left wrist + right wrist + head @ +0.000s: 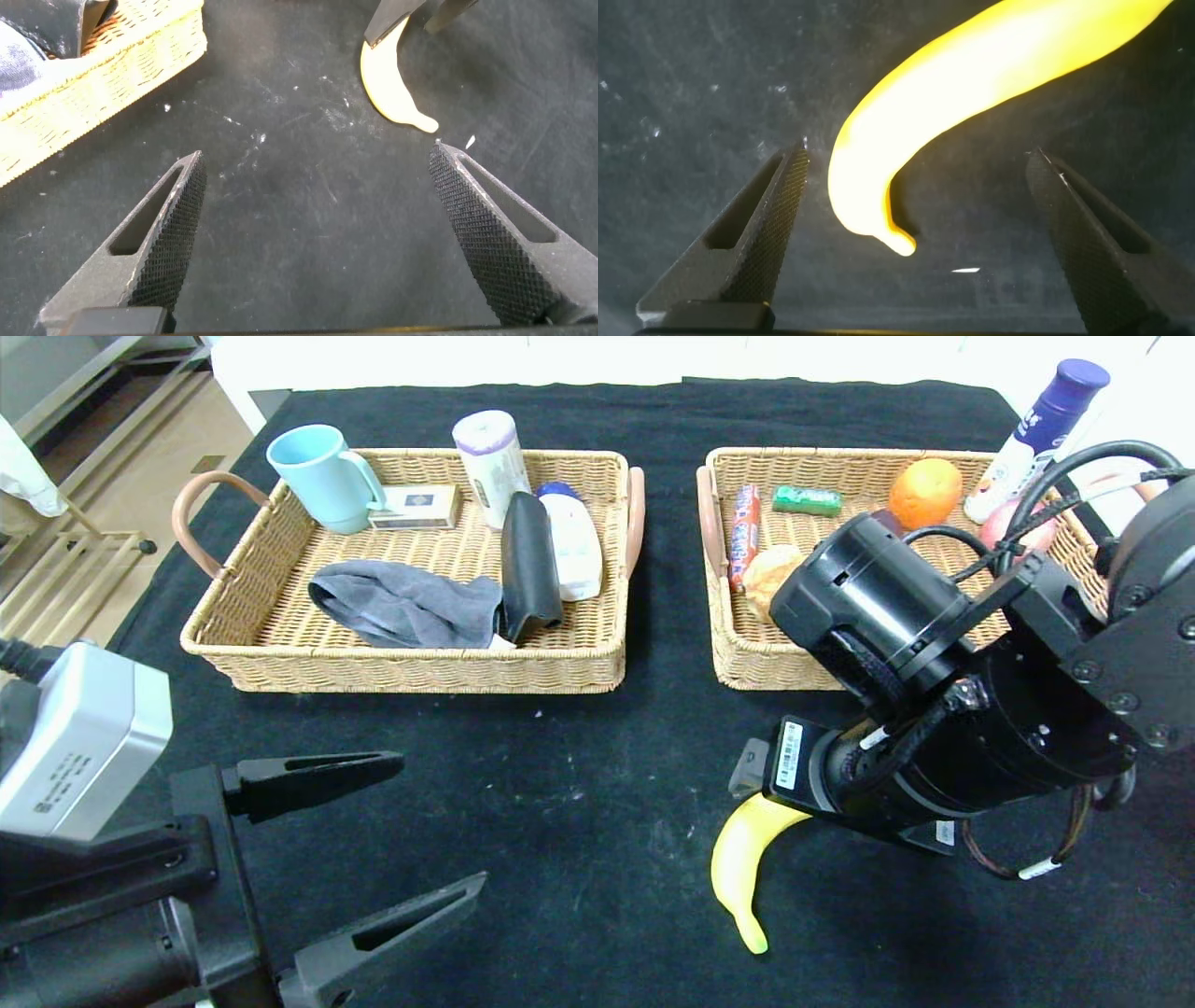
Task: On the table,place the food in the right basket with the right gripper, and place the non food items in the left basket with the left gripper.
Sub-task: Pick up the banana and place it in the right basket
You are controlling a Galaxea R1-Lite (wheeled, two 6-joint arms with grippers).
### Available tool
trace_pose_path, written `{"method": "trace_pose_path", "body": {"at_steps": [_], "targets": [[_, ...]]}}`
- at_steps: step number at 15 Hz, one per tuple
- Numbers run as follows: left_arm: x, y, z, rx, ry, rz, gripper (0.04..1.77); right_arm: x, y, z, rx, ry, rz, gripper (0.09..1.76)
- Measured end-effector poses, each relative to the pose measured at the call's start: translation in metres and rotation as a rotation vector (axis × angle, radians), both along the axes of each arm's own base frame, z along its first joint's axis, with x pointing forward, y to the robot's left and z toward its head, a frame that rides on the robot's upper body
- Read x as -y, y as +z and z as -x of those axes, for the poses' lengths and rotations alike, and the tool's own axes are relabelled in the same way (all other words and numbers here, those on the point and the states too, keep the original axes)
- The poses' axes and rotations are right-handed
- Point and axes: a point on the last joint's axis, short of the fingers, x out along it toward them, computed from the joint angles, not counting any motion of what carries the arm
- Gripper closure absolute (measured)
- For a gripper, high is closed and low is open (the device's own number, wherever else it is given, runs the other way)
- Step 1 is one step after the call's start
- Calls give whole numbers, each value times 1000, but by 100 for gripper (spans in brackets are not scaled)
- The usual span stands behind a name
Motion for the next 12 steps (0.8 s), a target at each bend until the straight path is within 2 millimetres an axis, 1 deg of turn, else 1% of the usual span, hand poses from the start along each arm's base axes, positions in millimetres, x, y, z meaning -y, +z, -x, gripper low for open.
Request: {"method": "trace_pose_path", "body": {"at_steps": [6, 12], "targets": [[-1, 1, 1, 10, -1, 1, 9, -3, -9, -8, -26, -20, 7, 14], [-1, 1, 3, 17, -5, -3, 9, -3, -12, -11, -32, -30, 10, 14]]}}
